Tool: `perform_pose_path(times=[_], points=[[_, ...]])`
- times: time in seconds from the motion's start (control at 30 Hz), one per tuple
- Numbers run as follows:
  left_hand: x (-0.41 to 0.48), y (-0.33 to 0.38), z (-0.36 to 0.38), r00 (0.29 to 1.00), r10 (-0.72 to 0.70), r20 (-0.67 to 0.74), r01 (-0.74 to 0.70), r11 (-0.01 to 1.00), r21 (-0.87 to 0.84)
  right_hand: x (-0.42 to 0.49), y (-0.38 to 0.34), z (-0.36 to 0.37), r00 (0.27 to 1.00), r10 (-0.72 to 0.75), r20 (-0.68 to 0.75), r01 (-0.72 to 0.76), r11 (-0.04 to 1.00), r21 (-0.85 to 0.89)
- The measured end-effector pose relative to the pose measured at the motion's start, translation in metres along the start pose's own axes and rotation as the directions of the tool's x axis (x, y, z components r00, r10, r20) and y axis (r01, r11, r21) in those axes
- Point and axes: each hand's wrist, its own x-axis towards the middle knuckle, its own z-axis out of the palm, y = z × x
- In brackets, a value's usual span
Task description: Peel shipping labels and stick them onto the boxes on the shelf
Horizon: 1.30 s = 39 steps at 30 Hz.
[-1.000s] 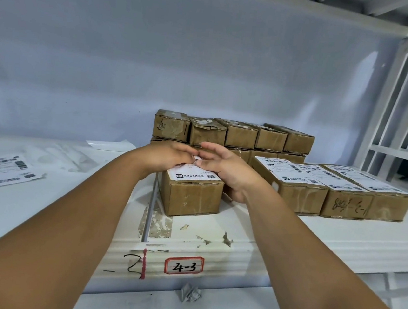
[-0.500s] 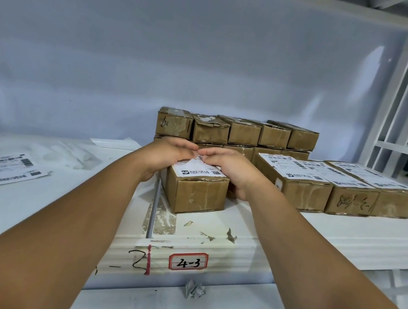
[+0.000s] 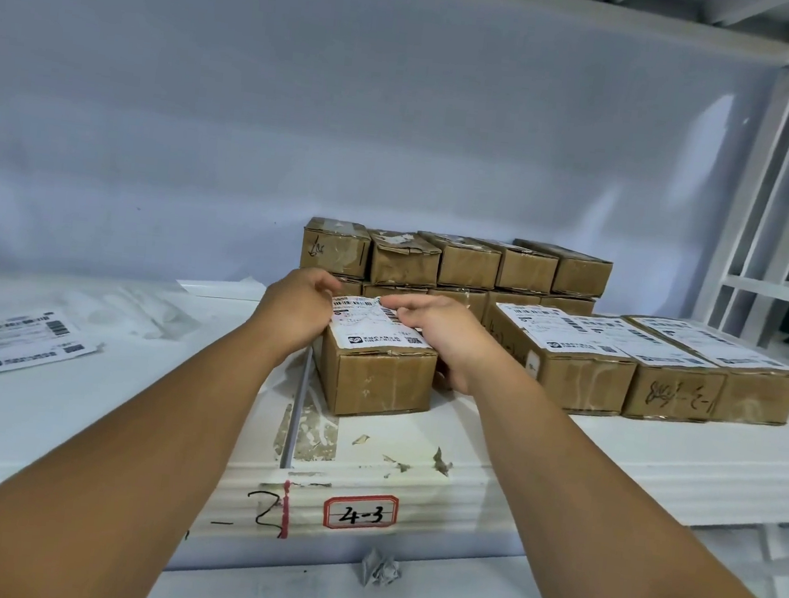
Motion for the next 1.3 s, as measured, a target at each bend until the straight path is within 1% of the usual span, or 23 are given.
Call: perform_pose_path(times=[0.07, 0.13, 0.2, 0.23, 0.33, 0.37, 0.5, 0.57, 0.63, 0.7, 0.77, 0.9, 1.13, 1.23, 1.3], points=[[-0.001, 0.001, 0.0, 0.999, 0.018, -0.035, -0.018, 1.0, -0.014, 0.0, 0.0, 0.001, 1.0, 0.012, 0.004, -0.012, 1.0, 0.006], [0.0, 0.001, -0.001, 0.999, 0.026, -0.023, -0.027, 0.998, -0.063, 0.001, 0.0, 0.001, 1.0, 0.018, -0.002, -0.018, 1.0, 0.021], [0.0, 0.001, -0.001, 0.998, 0.043, 0.045, -0.039, 0.995, -0.092, 0.003, 0.002, 0.001, 1.0, 0.013, -0.027, -0.011, 0.999, 0.043], [-0.001, 0.002, 0.0, 0.993, 0.062, 0.103, -0.052, 0.994, -0.095, 0.004, 0.002, 0.001, 0.999, 0.011, -0.052, -0.008, 0.999, 0.054], [-0.005, 0.002, 0.002, 0.945, 0.109, 0.309, -0.073, 0.989, -0.125, 0.007, 0.003, -0.003, 0.99, 0.02, -0.139, -0.013, 0.999, 0.051], [-0.007, 0.002, 0.002, 0.927, 0.12, 0.355, -0.079, 0.989, -0.128, 0.008, 0.004, -0.004, 0.988, 0.021, -0.152, -0.015, 0.999, 0.044], [-0.016, 0.008, -0.001, 0.884, 0.194, 0.425, -0.154, 0.98, -0.125, 0.009, 0.005, -0.006, 0.988, 0.03, -0.154, -0.026, 0.999, 0.027], [-0.02, 0.013, -0.005, 0.857, 0.243, 0.455, -0.199, 0.97, -0.143, 0.009, 0.006, -0.007, 0.986, 0.002, -0.166, 0.002, 1.0, 0.021], [-0.023, 0.016, -0.009, 0.809, 0.267, 0.524, -0.204, 0.963, -0.176, 0.01, 0.006, -0.008, 0.981, -0.033, -0.193, 0.036, 0.999, 0.013], [-0.025, 0.017, -0.01, 0.764, 0.268, 0.587, -0.217, 0.963, -0.157, 0.008, 0.006, -0.008, 0.98, -0.032, -0.196, 0.034, 0.999, 0.009], [-0.025, 0.018, -0.009, 0.752, 0.263, 0.604, -0.223, 0.964, -0.142, 0.005, 0.004, -0.008, 0.984, -0.014, -0.178, 0.018, 1.0, 0.02], [-0.022, 0.015, -0.01, 0.73, 0.275, 0.626, -0.214, 0.962, -0.172, 0.002, 0.002, -0.008, 0.986, 0.019, -0.164, -0.015, 1.0, 0.024], [-0.018, 0.012, -0.008, 0.774, 0.206, 0.599, -0.181, 0.978, -0.103, 0.002, 0.002, -0.007, 0.987, 0.007, -0.159, 0.003, 0.998, 0.058], [-0.019, 0.012, -0.007, 0.774, 0.213, 0.596, -0.176, 0.977, -0.12, 0.004, 0.002, -0.007, 0.984, 0.022, -0.175, -0.014, 0.999, 0.043], [-0.019, 0.011, -0.005, 0.792, 0.205, 0.576, -0.179, 0.978, -0.102, 0.007, 0.003, -0.007, 0.98, 0.026, -0.199, -0.023, 1.0, 0.016]])
